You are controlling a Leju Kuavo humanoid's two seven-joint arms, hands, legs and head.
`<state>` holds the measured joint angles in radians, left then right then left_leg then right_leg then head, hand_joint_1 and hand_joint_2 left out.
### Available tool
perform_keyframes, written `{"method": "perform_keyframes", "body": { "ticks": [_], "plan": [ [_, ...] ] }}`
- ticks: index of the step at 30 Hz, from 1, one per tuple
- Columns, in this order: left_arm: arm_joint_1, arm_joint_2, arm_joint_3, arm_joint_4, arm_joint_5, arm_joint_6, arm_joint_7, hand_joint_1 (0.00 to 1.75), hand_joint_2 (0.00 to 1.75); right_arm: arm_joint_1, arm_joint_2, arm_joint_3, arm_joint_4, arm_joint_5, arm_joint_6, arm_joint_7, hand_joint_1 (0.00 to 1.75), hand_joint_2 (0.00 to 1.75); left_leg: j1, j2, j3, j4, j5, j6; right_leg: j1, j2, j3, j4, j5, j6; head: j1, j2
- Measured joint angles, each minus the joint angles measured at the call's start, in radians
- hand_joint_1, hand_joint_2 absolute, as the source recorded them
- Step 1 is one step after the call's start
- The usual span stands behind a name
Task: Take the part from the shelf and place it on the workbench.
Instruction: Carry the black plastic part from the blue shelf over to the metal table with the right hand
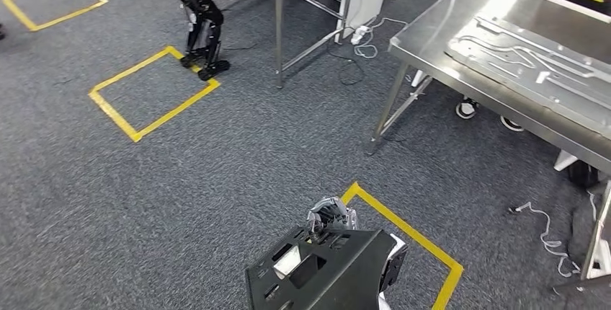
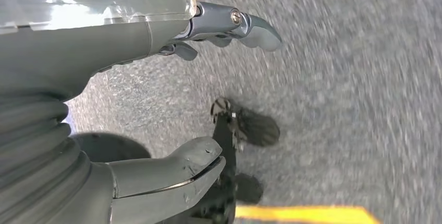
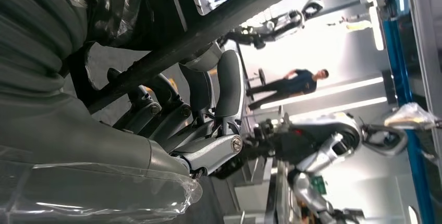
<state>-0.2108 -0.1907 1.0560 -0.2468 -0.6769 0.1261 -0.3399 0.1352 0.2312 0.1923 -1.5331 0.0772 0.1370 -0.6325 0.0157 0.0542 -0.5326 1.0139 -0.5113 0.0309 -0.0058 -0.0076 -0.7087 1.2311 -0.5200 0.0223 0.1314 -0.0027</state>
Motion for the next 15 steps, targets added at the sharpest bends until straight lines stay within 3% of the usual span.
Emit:
{"method": "perform_keyframes", "body": {
  "ticks": [2, 3, 4, 6, 7, 9, 10, 12, 14, 15],
  "plan": [
    [-0.003, 0.0, -0.001, 0.0, 0.001, -0.001, 0.001, 0.0, 1.75, -0.003, 0.0, 0.0, 0.0, 0.001, 0.0, 0.001, 1.75, 1.75, -0.002, 0.021, 0.01, 0.0, -0.008, -0.006, 0.009, -0.04, 0.071, -0.136, 0.05, -0.01, 0.0, 0.0],
    [-0.004, 0.0, -0.001, 0.0, 0.001, -0.001, 0.002, 0.0, 1.75, -0.006, 0.0, 0.0, 0.0, 0.002, 0.0, 0.001, 1.75, 1.75, -0.004, 0.03, 0.014, -0.001, -0.011, -0.01, 0.016, -0.055, 0.092, -0.177, 0.059, -0.017, 0.0, 0.0],
    [-0.005, 0.0, -0.001, 0.0, 0.002, -0.001, 0.002, 0.0, 1.75, -0.008, 0.001, 0.0, 0.001, 0.003, 0.0, 0.001, 1.75, 1.75, -0.006, 0.04, 0.017, -0.002, -0.014, -0.015, 0.021, -0.061, 0.099, -0.192, 0.057, -0.022, 0.0, 0.0],
    [-0.007, 0.0, -0.001, 0.0, 0.003, -0.002, 0.004, 0.0, 1.75, -0.01, 0.001, 0.0, 0.001, 0.005, 0.0, 0.002, 1.75, 1.75, -0.009, 0.059, 0.023, -0.005, -0.019, -0.024, 0.021, -0.041, 0.099, -0.198, 0.057, -0.032, -0.001, 0.0],
    [-0.009, 0.001, -0.001, 0.0, 0.004, -0.002, 0.005, 0.0, 1.75, -0.009, 0.001, 0.0, 0.001, 0.006, 0.0, 0.002, 1.75, 1.75, -0.008, 0.052, 0.024, 0.0, -0.027, -0.03, 0.018, -0.029, 0.102, -0.203, 0.059, -0.037, 0.0, 0.0],
    [-0.012, 0.002, -0.001, 0.0, 0.004, -0.003, 0.006, 0.0, 1.75, -0.012, 0.002, 0.0, 0.001, 0.01, 0.0, 0.002, 1.75, 1.75, -0.005, 0.005, -0.001, 0.062, -0.066, -0.038, 0.009, -0.01, 0.109, -0.213, 0.063, -0.048, -0.001, 0.0],
    [-0.012, 0.003, -0.001, 0.0, 0.005, -0.003, 0.006, 0.0, 1.75, -0.014, 0.003, 0.0, 0.001, 0.011, 0.0, 0.002, 1.75, 1.75, -0.004, -0.023, -0.03, 0.124, -0.096, -0.041, 0.008, 0.0, 0.11, -0.214, 0.063, -0.051, -0.001, 0.0],
    [-0.009, 0.004, -0.001, 0.0, 0.006, -0.003, 0.006, 0.0, 1.75, -0.015, 0.004, 0.0, 0.002, 0.013, 0.0, 0.003, 1.75, 1.75, -0.003, -0.044, -0.101, 0.257, -0.143, -0.045, 0.008, 0.026, 0.11, -0.211, 0.062, -0.055, -0.001, 0.0],
    [-0.006, 0.004, -0.001, 0.0, 0.007, -0.002, 0.007, 0.0, 1.75, -0.014, 0.004, 0.0, 0.004, 0.013, 0.0, 0.005, 1.75, 1.75, -0.003, -0.046, -0.13, 0.286, -0.12, -0.046, 0.007, 0.055, 0.111, -0.207, 0.06, -0.054, -0.001, 0.0],
    [-0.007, 0.005, -0.001, 0.0, 0.006, -0.002, 0.007, 0.0, 1.75, -0.014, 0.004, 0.0, 0.005, 0.012, 0.0, 0.006, 1.75, 1.75, -0.002, -0.051, -0.116, 0.239, -0.08, -0.046, 0.006, 0.07, 0.111, -0.203, 0.059, -0.052, -0.001, 0.0]
  ]
}}
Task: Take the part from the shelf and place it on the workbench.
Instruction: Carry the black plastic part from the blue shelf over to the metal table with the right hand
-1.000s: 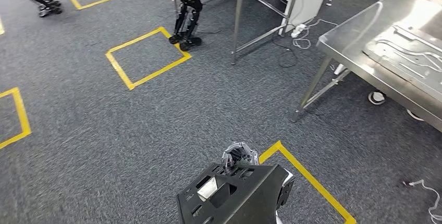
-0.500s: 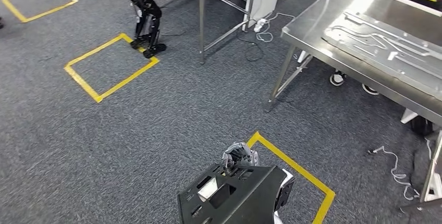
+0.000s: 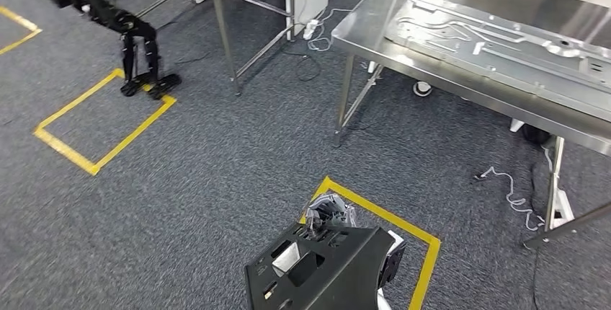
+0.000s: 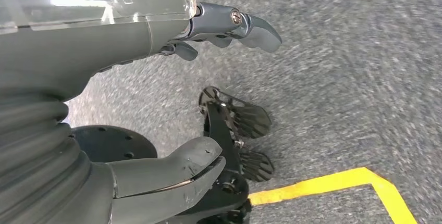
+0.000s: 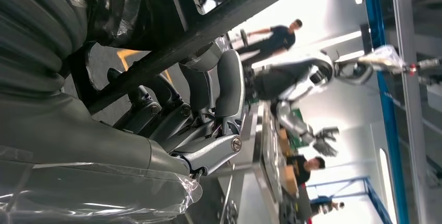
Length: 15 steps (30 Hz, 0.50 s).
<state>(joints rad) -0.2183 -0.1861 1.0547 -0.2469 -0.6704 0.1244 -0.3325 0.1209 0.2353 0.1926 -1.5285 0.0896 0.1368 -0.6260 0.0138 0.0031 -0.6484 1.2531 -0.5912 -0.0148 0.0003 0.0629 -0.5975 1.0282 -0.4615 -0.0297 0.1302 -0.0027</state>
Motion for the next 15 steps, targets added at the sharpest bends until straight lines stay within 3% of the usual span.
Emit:
{"method": "perform_keyframes", "body": {
  "ticks": [1, 3, 5, 7, 9, 11, 13, 14, 15],
  "plan": [
    [-0.002, 0.0, 0.0, 0.0, 0.0, 0.001, 0.0, 0.0, 1.75, 0.0, 0.0, 0.0, 0.0, -0.001, 0.0, 0.003, 1.75, 1.75, 0.002, -0.015, 0.024, -0.067, 0.043, 0.001, -0.001, 0.014, 0.0, 0.005, -0.003, 0.003, 0.0, 0.0],
    [-0.005, 0.0, 0.0, 0.0, 0.0, 0.005, -0.001, 0.0, 1.75, -0.002, -0.002, 0.0, 0.0, -0.009, 0.001, 0.011, 1.75, 1.75, 0.008, -0.069, 0.07, -0.182, 0.089, 0.004, -0.002, 0.039, -0.008, 0.018, -0.007, 0.014, 0.0, 0.0],
    [-0.006, -0.003, -0.001, 0.0, 0.002, 0.01, -0.002, 0.0, 1.75, -0.002, -0.004, -0.001, -0.002, -0.017, 0.003, 0.016, 1.75, 1.75, 0.007, -0.092, 0.081, -0.208, 0.086, 0.013, -0.004, 0.062, -0.019, 0.022, -0.005, 0.026, 0.0, 0.0],
    [-0.007, -0.007, -0.001, -0.001, 0.004, 0.014, -0.002, 0.0, 1.75, -0.001, -0.007, -0.001, -0.004, -0.02, 0.005, 0.016, 1.75, 1.75, 0.007, -0.069, 0.083, -0.214, 0.09, 0.026, -0.006, 0.073, -0.024, 0.019, -0.001, 0.038, 0.0, 0.0],
    [-0.01, -0.01, -0.002, -0.002, 0.004, 0.015, -0.003, 0.0, 1.75, -0.002, -0.011, -0.002, -0.006, -0.02, 0.005, 0.016, 1.75, 1.75, 0.01, -0.042, 0.087, -0.224, 0.096, 0.039, -0.004, 0.026, -0.044, 0.059, -0.026, 0.049, 0.002, 0.0],
    [-0.009, -0.011, -0.003, -0.003, 0.006, 0.015, -0.004, 0.0, 1.75, -0.005, -0.014, -0.002, -0.006, -0.021, 0.006, 0.016, 1.75, 1.75, 0.008, -0.014, 0.089, -0.228, 0.097, 0.046, -0.005, -0.035, -0.094, 0.164, -0.081, 0.057, 0.003, 0.0],
    [-0.006, -0.011, -0.003, -0.003, 0.01, 0.016, -0.004, 0.0, 1.75, -0.006, -0.016, -0.002, -0.006, -0.021, 0.007, 0.017, 1.75, 1.75, 0.006, 0.016, 0.09, -0.227, 0.094, 0.049, -0.009, -0.052, -0.14, 0.255, -0.112, 0.062, 0.003, 0.0],
    [-0.005, -0.011, -0.004, -0.003, 0.013, 0.016, -0.004, 0.0, 1.75, -0.006, -0.017, -0.002, -0.006, -0.021, 0.008, 0.017, 1.75, 1.75, 0.005, 0.029, 0.091, -0.227, 0.092, 0.049, -0.01, -0.056, -0.143, 0.262, -0.105, 0.062, 0.003, 0.0],
    [-0.006, -0.011, -0.004, -0.003, 0.016, 0.016, -0.004, 0.0, 1.75, -0.006, -0.018, -0.002, -0.006, -0.021, 0.009, 0.02, 1.75, 1.75, 0.005, 0.042, 0.094, -0.227, 0.09, 0.048, -0.01, -0.063, -0.125, 0.23, -0.079, 0.06, 0.003, 0.0]
  ]
}}
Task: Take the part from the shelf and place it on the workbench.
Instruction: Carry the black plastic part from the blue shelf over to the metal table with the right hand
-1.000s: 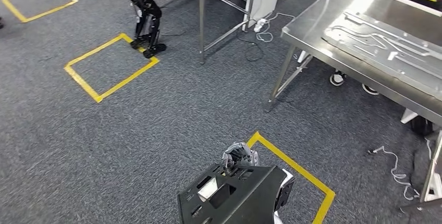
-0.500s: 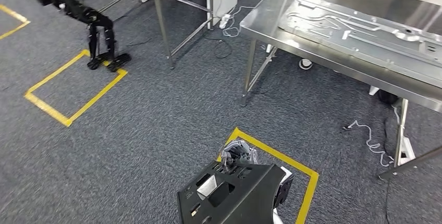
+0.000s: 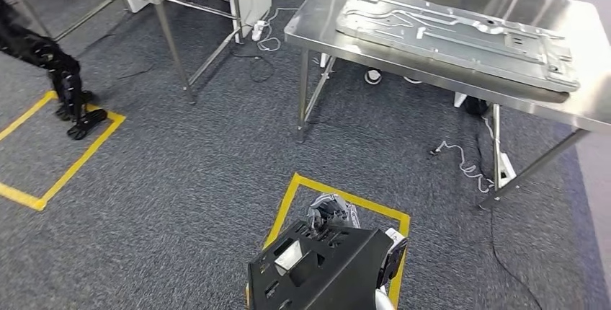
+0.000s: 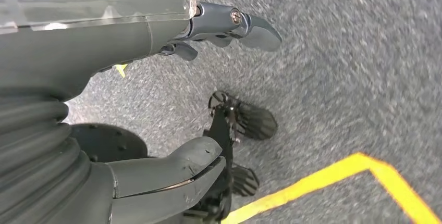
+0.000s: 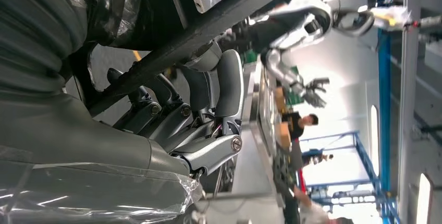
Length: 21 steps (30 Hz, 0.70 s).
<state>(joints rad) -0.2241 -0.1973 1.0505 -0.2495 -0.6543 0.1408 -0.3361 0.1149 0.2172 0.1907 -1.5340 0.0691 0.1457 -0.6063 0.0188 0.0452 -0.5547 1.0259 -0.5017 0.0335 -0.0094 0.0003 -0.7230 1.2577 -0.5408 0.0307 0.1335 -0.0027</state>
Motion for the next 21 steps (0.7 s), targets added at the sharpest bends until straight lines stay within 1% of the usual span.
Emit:
{"method": "perform_keyframes", "body": {
  "ticks": [1, 2, 3, 4, 5, 6, 7, 8, 9, 10, 11, 12, 13, 14, 15, 16, 17, 18, 19, 20, 21],
  "plan": [
    [-0.001, 0.0, -0.001, 0.0, 0.003, 0.0, 0.0, 0.0, 1.75, -0.001, -0.001, 0.0, 0.0, 0.0, 0.002, 0.003, 1.75, 1.75, 0.0, 0.012, 0.004, 0.0, -0.003, -0.002, 0.001, -0.012, 0.033, -0.06, 0.035, -0.004, 0.0, 0.0],
    [-0.002, -0.001, -0.002, 0.0, 0.006, 0.0, 0.0, 0.0, 1.75, -0.002, -0.001, 0.0, 0.0, 0.001, 0.003, 0.007, 1.75, 1.75, -0.001, 0.022, 0.009, 0.0, -0.007, -0.004, 0.006, -0.036, 0.07, -0.126, 0.06, -0.01, 0.0, 0.0],
    [-0.004, -0.001, -0.003, 0.0, 0.01, 0.0, 0.0, 0.0, 1.75, -0.005, -0.001, 0.0, 0.0, 0.002, 0.005, 0.01, 1.75, 1.75, -0.003, 0.032, 0.013, 0.0, -0.01, -0.008, 0.013, -0.055, 0.099, -0.182, 0.078, -0.017, 0.0, 0.0],
    [-0.005, -0.001, -0.004, 0.0, 0.013, 0.0, 0.0, 0.0, 1.75, -0.008, -0.001, 0.0, 0.0, 0.004, 0.006, 0.012, 1.75, 1.75, -0.005, 0.042, 0.016, -0.001, -0.012, -0.012, 0.019, -0.069, 0.114, -0.212, 0.082, -0.022, 0.0, 0.0],
    [-0.006, -0.002, -0.004, 0.0, 0.015, 0.0, 0.0, 0.0, 1.75, -0.01, -0.001, 0.0, 0.0, 0.005, 0.006, 0.014, 1.75, 1.75, -0.006, 0.051, 0.018, -0.002, -0.014, -0.016, 0.024, -0.072, 0.117, -0.222, 0.078, -0.026, 0.0, 0.0],
    [-0.007, -0.002, -0.005, 0.0, 0.018, -0.001, 0.0, 0.0, 1.75, -0.012, -0.001, 0.0, 0.0, 0.006, 0.007, 0.015, 1.75, 1.75, -0.008, 0.062, 0.021, -0.005, -0.015, -0.021, 0.026, -0.061, 0.115, -0.225, 0.079, -0.03, 0.0, 0.0],
    [-0.008, -0.003, -0.005, 0.0, 0.019, -0.002, 0.0, 0.0, 1.75, -0.012, -0.001, 0.0, 0.0, 0.006, 0.007, 0.016, 1.75, 1.75, -0.007, 0.068, 0.024, -0.006, -0.019, -0.026, 0.021, -0.049, 0.117, -0.23, 0.082, -0.034, 0.0, 0.0],
    [-0.01, -0.004, -0.007, 0.0, 0.019, -0.002, 0.0, 0.0, 1.75, -0.012, -0.001, 0.0, 0.0, 0.007, 0.006, 0.017, 1.75, 1.75, -0.008, 0.06, 0.025, 0.0, -0.026, -0.03, 0.017, -0.038, 0.121, -0.237, 0.084, -0.039, -0.001, 0.0],
    [-0.011, -0.005, -0.008, 0.0, 0.02, -0.003, 0.0, 0.0, 1.75, -0.013, -0.001, 0.0, 0.001, 0.008, 0.006, 0.019, 1.75, 1.75, -0.006, 0.041, 0.018, 0.021, -0.042, -0.034, 0.013, -0.028, 0.126, -0.245, 0.088, -0.044, -0.001, 0.0],
    [-0.011, -0.005, -0.009, 0.0, 0.02, -0.003, -0.001, 0.0, 1.75, -0.015, 0.0, 0.0, 0.001, 0.008, 0.007, 0.021, 1.75, 1.75, -0.005, 0.014, 0.0, 0.064, -0.067, -0.037, 0.008, -0.017, 0.13, -0.25, 0.09, -0.049, -0.001, 0.0],
    [-0.009, -0.005, -0.01, 0.0, 0.021, -0.003, -0.001, 0.0, 1.75, -0.017, 0.0, 0.0, 0.002, 0.008, 0.007, 0.023, 1.75, 1.75, -0.004, -0.012, -0.03, 0.128, -0.097, -0.039, 0.009, -0.006, 0.131, -0.251, 0.09, -0.052, -0.001, 0.0],
    [-0.006, -0.005, -0.01, 0.0, 0.022, -0.004, -0.001, 0.0, 1.75, -0.018, 0.001, 0.001, 0.004, 0.008, 0.007, 0.025, 1.75, 1.75, -0.002, -0.027, -0.065, 0.195, -0.124, -0.041, 0.008, 0.007, 0.131, -0.25, 0.09, -0.054, -0.002, 0.0],
    [-0.003, -0.004, -0.01, 0.0, 0.023, -0.004, -0.001, 0.0, 1.75, -0.019, 0.002, 0.001, 0.006, 0.008, 0.007, 0.026, 1.75, 1.75, -0.002, -0.034, -0.095, 0.247, -0.137, -0.043, 0.008, 0.022, 0.131, -0.249, 0.089, -0.055, -0.001, 0.0],
    [-0.001, -0.004, -0.01, 0.0, 0.023, -0.004, 0.0, 0.0, 1.75, -0.018, 0.002, 0.001, 0.008, 0.008, 0.007, 0.026, 1.75, 1.75, -0.002, -0.036, -0.111, 0.267, -0.13, -0.045, 0.008, 0.037, 0.131, -0.246, 0.088, -0.055, -0.001, 0.0],
    [0.0, -0.004, -0.01, 0.0, 0.023, -0.004, 0.0, 0.0, 1.75, -0.018, 0.002, 0.001, 0.009, 0.008, 0.007, 0.026, 1.75, 1.75, -0.001, -0.038, -0.108, 0.245, -0.101, -0.046, 0.007, 0.053, 0.131, -0.242, 0.086, -0.053, -0.001, 0.0],
    [0.0, -0.004, -0.011, 0.0, 0.023, -0.004, 0.0, 0.0, 1.75, -0.018, 0.002, 0.001, 0.01, 0.008, 0.007, 0.026, 1.75, 1.75, 0.0, -0.046, -0.088, 0.19, -0.059, -0.046, 0.006, 0.068, 0.131, -0.236, 0.082, -0.05, -0.001, 0.0],
    [0.0, -0.004, -0.011, -0.001, 0.023, -0.004, 0.0, 0.0, 1.75, -0.019, 0.002, 0.001, 0.011, 0.008, 0.007, 0.026, 1.75, 1.75, 0.003, -0.069, -0.064, 0.128, -0.026, -0.045, 0.004, 0.081, 0.129, -0.229, 0.078, -0.046, -0.001, 0.0],
    [-0.001, -0.003, -0.011, -0.001, 0.024, -0.004, 0.0, 0.0, 1.75, -0.02, 0.002, 0.001, 0.011, 0.008, 0.007, 0.026, 1.75, 1.75, 0.006, -0.096, -0.042, 0.071, -0.003, -0.043, 0.004, 0.094, 0.125, -0.22, 0.074, -0.041, -0.001, 0.0],
    [-0.001, -0.002, -0.011, -0.001, 0.024, -0.004, 0.0, 0.0, 1.75, -0.02, 0.002, 0.001, 0.012, 0.008, 0.007, 0.026, 1.75, 1.75, 0.008, -0.118, -0.029, 0.038, 0.005, -0.04, 0.003, 0.105, 0.119, -0.213, 0.073, -0.035, -0.001, 0.0],
    [-0.001, -0.002, -0.011, -0.001, 0.025, -0.004, 0.0, 0.0, 1.75, -0.021, 0.002, 0.001, 0.013, 0.008, 0.007, 0.026, 1.75, 1.75, 0.007, -0.133, -0.024, 0.027, 0.002, -0.036, 0.001, 0.116, 0.113, -0.21, 0.073, -0.029, -0.001, 0.0],
    [-0.001, -0.002, -0.011, -0.001, 0.025, -0.004, 0.0, 0.0, 1.75, -0.02, 0.002, 0.001, 0.013, 0.008, 0.007, 0.027, 1.75, 1.75, 0.005, -0.129, -0.024, 0.023, 0.002, -0.032, 0.0, 0.127, 0.108, -0.21, 0.075, -0.022, -0.001, 0.0]
  ]
}}
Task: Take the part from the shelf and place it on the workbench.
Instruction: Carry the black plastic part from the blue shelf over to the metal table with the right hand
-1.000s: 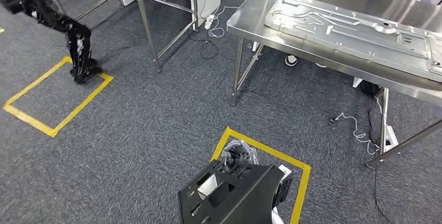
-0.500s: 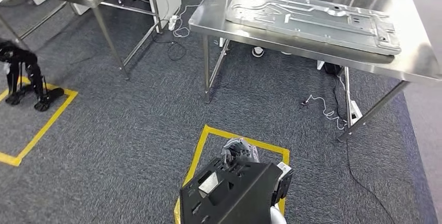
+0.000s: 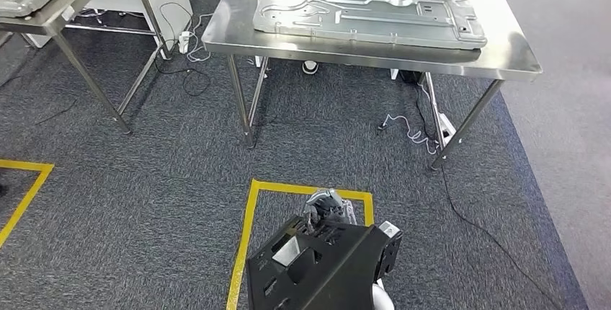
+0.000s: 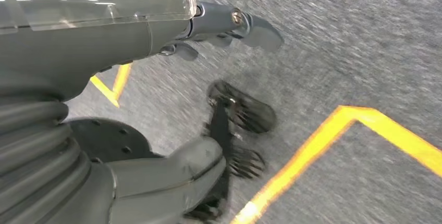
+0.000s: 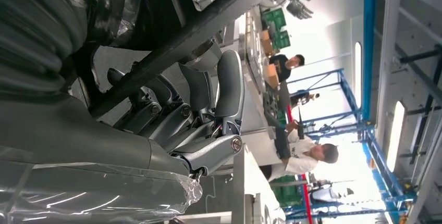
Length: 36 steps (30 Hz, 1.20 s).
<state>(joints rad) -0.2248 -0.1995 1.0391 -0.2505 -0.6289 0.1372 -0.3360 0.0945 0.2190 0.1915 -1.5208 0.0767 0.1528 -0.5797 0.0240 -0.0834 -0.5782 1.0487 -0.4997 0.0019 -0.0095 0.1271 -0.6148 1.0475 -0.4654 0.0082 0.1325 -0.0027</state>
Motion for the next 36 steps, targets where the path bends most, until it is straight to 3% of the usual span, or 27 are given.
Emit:
{"method": "perform_keyframes", "body": {
  "ticks": [1, 2, 4, 6, 8, 9, 10, 12, 14, 17, 19, 21, 22, 23, 24, 26, 28, 29, 33, 34, 36],
  "plan": [
    [-0.001, -0.001, 0.0, 0.0, 0.0, 0.0, 0.0, 0.0, 1.75, 0.001, 0.0, 0.0, 0.0, 0.0, 0.0, 0.0, 1.75, 1.75, 0.001, 0.011, 0.001, -0.002, 0.002, 0.006, -0.002, 0.01, -0.002, -0.003, 0.002, 0.006, 0.0, 0.0],
    [-0.002, -0.002, -0.001, 0.0, 0.0, 0.0, 0.0, 0.0, 1.75, 0.002, 0.0, 0.0, 0.0, 0.0, 0.0, 0.0, 1.75, 1.75, 0.002, 0.023, 0.005, -0.007, 0.005, 0.013, -0.001, 0.004, -0.005, 0.001, 0.0, 0.011, 0.0, 0.0],
    [-0.005, -0.003, -0.002, -0.001, 0.0, 0.0, -0.001, 0.0, 1.75, 0.0, -0.001, 0.0, 0.0, 0.0, 0.0, 0.0, 1.75, 1.75, 0.006, 0.05, 0.013, -0.021, 0.011, 0.026, 0.0, -0.047, -0.031, 0.057, -0.03, 0.02, 0.003, 0.0],
    [-0.003, -0.002, -0.002, -0.002, 0.002, 0.0, 0.0, 0.0, 1.75, -0.004, -0.002, 0.0, 0.001, 0.0, 0.0, 0.0, 1.75, 1.75, 0.002, 0.079, 0.018, -0.025, 0.01, 0.033, -0.002, -0.104, -0.092, 0.175, -0.084, 0.028, 0.006, 0.0],
    [0.0, -0.001, -0.002, -0.002, 0.004, 0.0, 0.003, 0.0, 1.75, -0.004, -0.002, 0.0, 0.003, 0.001, 0.0, 0.001, 1.75, 1.75, 0.001, 0.108, 0.019, -0.025, 0.006, 0.034, -0.005, -0.12, -0.135, 0.252, -0.102, 0.033, 0.006, 0.0],
    [0.0, -0.002, -0.002, -0.002, 0.004, 0.0, 0.004, 0.0, 1.75, -0.003, -0.002, 0.0, 0.004, 0.002, 0.0, 0.002, 1.75, 1.75, 0.0, 0.122, 0.021, -0.025, 0.003, 0.034, -0.006, -0.125, -0.131, 0.241, -0.085, 0.033, 0.006, 0.0],
    [0.0, -0.002, -0.002, -0.002, 0.005, -0.001, 0.005, 0.0, 1.75, -0.003, -0.002, 0.0, 0.004, 0.002, -0.001, 0.003, 1.75, 1.75, 0.0, 0.134, 0.025, -0.025, 0.0, 0.032, -0.005, -0.133, -0.107, 0.193, -0.054, 0.031, 0.006, 0.0],
    [0.0, -0.004, -0.003, -0.002, 0.006, -0.001, 0.005, 0.0, 1.75, -0.005, -0.002, 0.001, 0.004, 0.005, -0.001, 0.005, 1.75, 1.75, -0.002, 0.155, 0.035, -0.025, -0.008, 0.025, 0.003, -0.175, -0.035, 0.059, 0.004, 0.02, 0.006, 0.0],
    [0.0, -0.005, -0.003, -0.002, 0.008, -0.001, 0.005, 0.0, 1.75, -0.008, -0.001, 0.003, 0.004, 0.009, -0.001, 0.006, 1.75, 1.75, -0.006, 0.173, 0.043, -0.026, -0.015, 0.015, 0.015, -0.204, 0.001, -0.012, 0.018, 0.007, 0.006, 0.0],
    [0.0, -0.007, -0.003, -0.002, 0.011, -0.003, 0.007, 0.0, 1.75, -0.008, 0.0, 0.008, 0.004, 0.017, -0.003, 0.012, 1.75, 1.75, -0.008, 0.195, 0.056, -0.03, -0.025, -0.001, 0.016, -0.176, 0.005, -0.025, 0.017, -0.007, 0.006, 0.0],
    [-0.001, -0.008, -0.004, -0.002, 0.014, -0.004, 0.008, 0.0, 1.75, -0.009, 0.001, 0.015, 0.005, 0.028, -0.014, 0.018, 1.75, 1.75, -0.006, 0.161, 0.043, 0.017, -0.058, -0.008, 0.008, -0.155, 0.016, -0.038, 0.02, -0.019, 0.005, 0.0],
    [0.002, -0.007, -0.005, -0.002, 0.016, -0.006, 0.015, 0.0, 1.75, -0.011, 0.003, 0.028, 0.009, 0.065, -0.048, 0.018, 1.75, 1.75, -0.004, 0.108, -0.02, 0.145, -0.117, -0.012, 0.005, -0.136, 0.022, -0.042, 0.018, -0.03, 0.004, 0.0],
    [0.006, -0.007, -0.005, -0.002, 0.016, -0.009, 0.021, 0.0, 1.75, -0.011, 0.003, 0.037, 0.011, 0.095, -0.072, 0.016, 1.75, 1.75, -0.004, 0.096, -0.058, 0.211, -0.137, -0.015, 0.005, -0.126, 0.023, -0.041, 0.015, -0.034, 0.004, 0.0],
    [0.009, -0.006, -0.006, -0.002, 0.017, -0.011, 0.028, 0.0, 1.75, -0.011, 0.004, 0.047, 0.013, 0.124, -0.095, 0.014, 1.75, 1.75, -0.003, 0.091, -0.087, 0.251, -0.139, -0.016, 0.006, -0.115, 0.026, -0.039, 0.012, -0.035, 0.004, 0.0],
    [0.012, -0.004, -0.007, -0.002, 0.018, -0.014, 0.034, 0.0, 1.75, -0.011, 0.004, 0.058, 0.014, 0.151, -0.114, 0.013, 1.75, 1.75, -0.003, 0.09, -0.098, 0.254, -0.121, -0.017, 0.006, -0.106, 0.03, -0.037, 0.008, -0.034, 0.004, 0.0],
    [0.014, 0.0, -0.009, -0.002, 0.018, -0.018, 0.04, 0.0, 1.75, -0.013, 0.004, 0.081, 0.016, 0.184, -0.141, 0.015, 1.75, 1.75, -0.003, 0.089, -0.068, 0.149, -0.036, -0.014, 0.006, -0.094, 0.041, -0.028, -0.006, -0.028, 0.004, 0.0],
    [0.011, 0.003, -0.011, -0.002, 0.02, -0.02, 0.042, 0.0, 1.75, -0.019, 0.002, 0.098, 0.018, 0.197, -0.161, 0.018, 1.75, 1.75, -0.006, 0.085, -0.024, 0.035, 0.015, -0.006, 0.009, -0.088, 0.047, -0.016, -0.023, -0.018, 0.004, 0.0],
    [0.01, 0.003, -0.013, -0.002, 0.02, -0.02, 0.044, 0.0, 1.75, -0.023, 0.001, 0.105, 0.019, 0.201, -0.171, 0.019, 1.75, 1.75, -0.007, 0.082, -0.013, 0.007, 0.019, -0.001, 0.01, -0.087, 0.047, -0.013, -0.028, -0.012, 0.004, 0.0],
    [0.013, 0.003, -0.027, -0.002, 0.021, -0.021, 0.053, 0.0, 1.75, -0.037, -0.007, 0.127, 0.02, 0.227, -0.219, 0.022, 1.75, 1.75, -0.005, 0.082, 0.003, -0.011, 0.012, 0.026, 0.011, -0.094, 0.042, 0.012, -0.033, 0.008, 0.004, 0.0],
    [0.012, 0.003, -0.031, -0.002, 0.021, -0.021, 0.055, 0.0, 1.75, -0.044, -0.009, 0.134, 0.02, 0.235, -0.232, 0.025, 1.75, 1.75, -0.003, 0.083, 0.011, -0.014, 0.011, 0.031, 0.01, -0.102, 0.027, 0.041, -0.046, 0.013, 0.004, 0.0],
    [0.012, 0.003, -0.037, -0.002, 0.022, -0.021, 0.059, 0.0, 1.75, -0.058, -0.011, 0.147, 0.02, 0.25, -0.253, 0.034, 1.75, 1.75, -0.002, 0.085, 0.021, -0.017, 0.004, 0.037, 0.006, -0.116, -0.036, 0.149, -0.089, 0.023, 0.004, 0.0]
  ]
}}
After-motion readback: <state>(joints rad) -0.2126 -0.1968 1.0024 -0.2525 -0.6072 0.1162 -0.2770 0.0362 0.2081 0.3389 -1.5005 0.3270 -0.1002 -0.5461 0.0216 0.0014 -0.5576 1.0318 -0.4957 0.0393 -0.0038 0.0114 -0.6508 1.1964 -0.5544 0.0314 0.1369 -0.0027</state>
